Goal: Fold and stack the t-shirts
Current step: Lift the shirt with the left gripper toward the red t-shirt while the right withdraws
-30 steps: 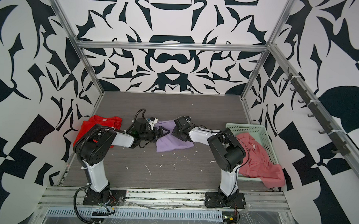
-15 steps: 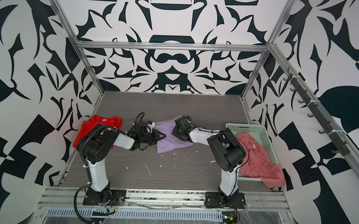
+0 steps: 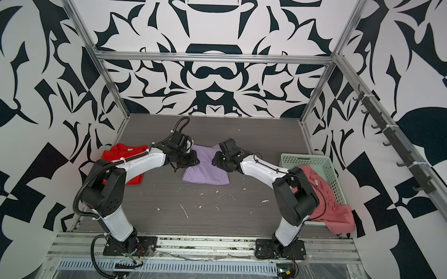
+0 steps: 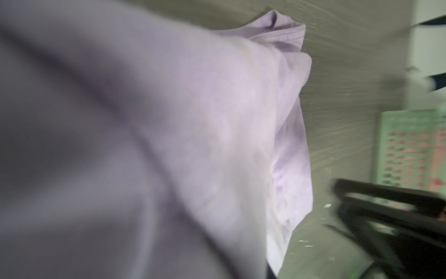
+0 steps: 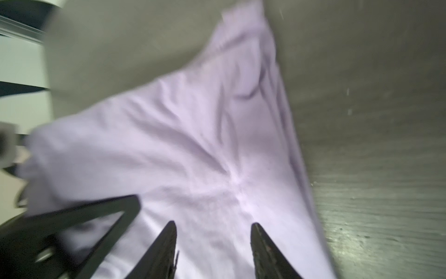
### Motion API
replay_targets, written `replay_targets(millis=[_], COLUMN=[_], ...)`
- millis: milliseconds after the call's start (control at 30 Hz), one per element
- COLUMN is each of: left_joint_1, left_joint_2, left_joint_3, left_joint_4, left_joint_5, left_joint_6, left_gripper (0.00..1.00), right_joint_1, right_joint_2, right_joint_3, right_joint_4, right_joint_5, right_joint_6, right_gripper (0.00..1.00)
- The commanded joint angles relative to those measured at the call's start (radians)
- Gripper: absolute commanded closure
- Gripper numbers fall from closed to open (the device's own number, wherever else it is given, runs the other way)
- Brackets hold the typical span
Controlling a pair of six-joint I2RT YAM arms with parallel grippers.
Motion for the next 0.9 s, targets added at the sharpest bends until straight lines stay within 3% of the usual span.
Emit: replay_targets(millis=[0, 233, 500, 867], left_joint_1=[0.003, 0.004, 0.019, 0.062], left_joint_2=[0.021, 0.076, 0.135, -0.015], left_joint_3=[0.155, 0.353, 0.447, 0.486], left_joint_4=[-0.442, -0.703, -0.811, -0.807], left_joint_5=[-0.230, -0.578, -0.839, -0.941], left_joint_6=[0.225, 0.356, 0.487, 0.558], left_gripper=[1.00, 1.00, 1.00, 1.00], right_joint_1=[-0.055, -0.173, -0.260, -0.318], right_joint_2=[-0.086, -0.160, -0.044, 0.201], right_joint_3=[0.051, 0.040, 0.126, 0.394], right_joint_4=[-0.030, -0.032, -0.005, -0.031], right_joint_5=[0.004, -0.018, -0.101, -0.249], right_joint_6=[-0.055, -0.084, -0.083, -0.122], right_gripper=[0.46, 0.46, 0.46, 0.46])
